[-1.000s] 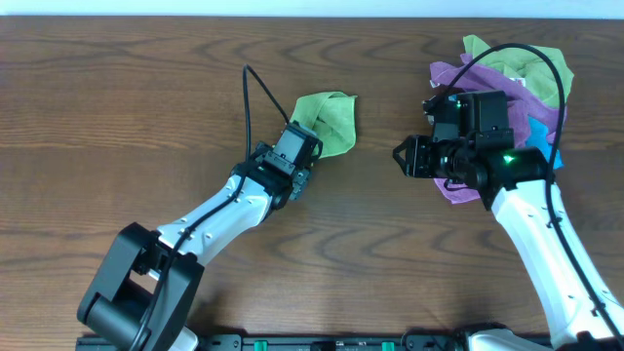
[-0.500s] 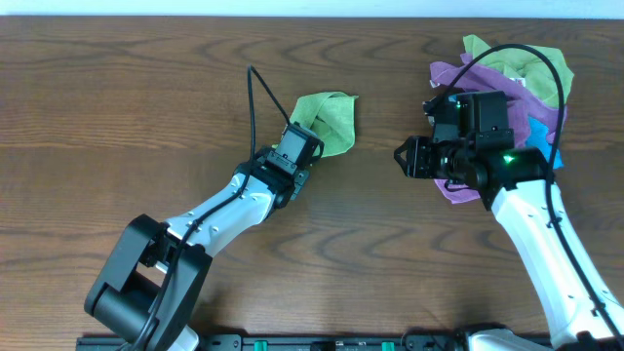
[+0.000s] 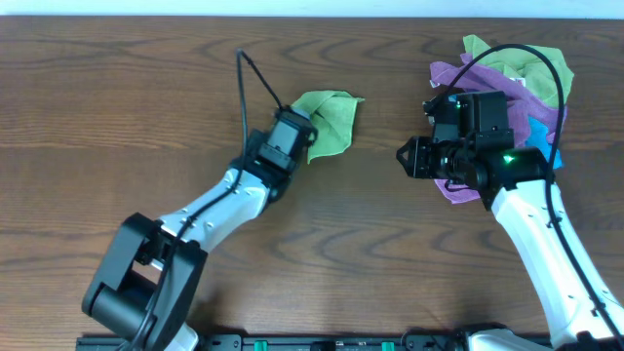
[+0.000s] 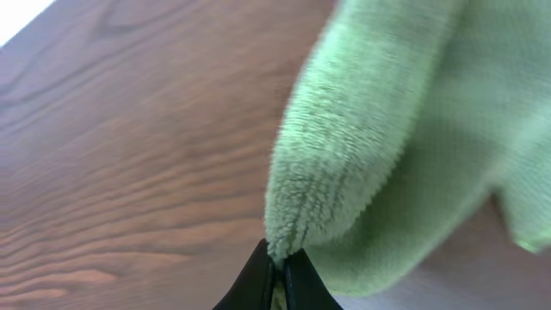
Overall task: Fold the cloth
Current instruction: 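Grasp the green cloth's left corner with the left gripper, then grasp the green cloth's right edge with the right gripper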
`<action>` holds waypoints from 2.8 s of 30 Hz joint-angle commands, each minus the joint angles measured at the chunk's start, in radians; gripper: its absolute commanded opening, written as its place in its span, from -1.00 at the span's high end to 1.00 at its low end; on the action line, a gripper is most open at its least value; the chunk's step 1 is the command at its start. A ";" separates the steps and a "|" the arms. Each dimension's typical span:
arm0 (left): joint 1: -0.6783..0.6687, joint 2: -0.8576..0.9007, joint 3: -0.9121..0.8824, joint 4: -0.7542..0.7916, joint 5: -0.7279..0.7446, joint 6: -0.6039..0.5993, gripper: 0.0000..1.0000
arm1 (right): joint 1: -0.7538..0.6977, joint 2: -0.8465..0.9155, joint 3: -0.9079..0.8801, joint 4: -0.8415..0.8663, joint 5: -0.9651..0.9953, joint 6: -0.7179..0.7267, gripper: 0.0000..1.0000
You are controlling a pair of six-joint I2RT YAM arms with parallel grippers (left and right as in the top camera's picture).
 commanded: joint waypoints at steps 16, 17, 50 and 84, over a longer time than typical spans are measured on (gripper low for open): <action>0.441 0.006 0.089 -0.056 0.126 -0.208 -0.91 | 0.079 -0.002 -0.003 0.027 0.011 -0.049 0.21; 0.441 0.006 0.089 -0.085 0.152 -0.208 -0.91 | 0.092 0.006 -0.003 0.040 0.011 -0.056 0.19; 0.423 0.149 0.082 0.021 0.402 -0.294 -0.91 | 0.404 0.465 -0.002 0.690 0.327 -0.343 0.07; 0.423 0.227 0.082 0.021 0.404 -0.294 -0.91 | 0.357 0.659 0.288 0.759 0.383 -0.348 0.97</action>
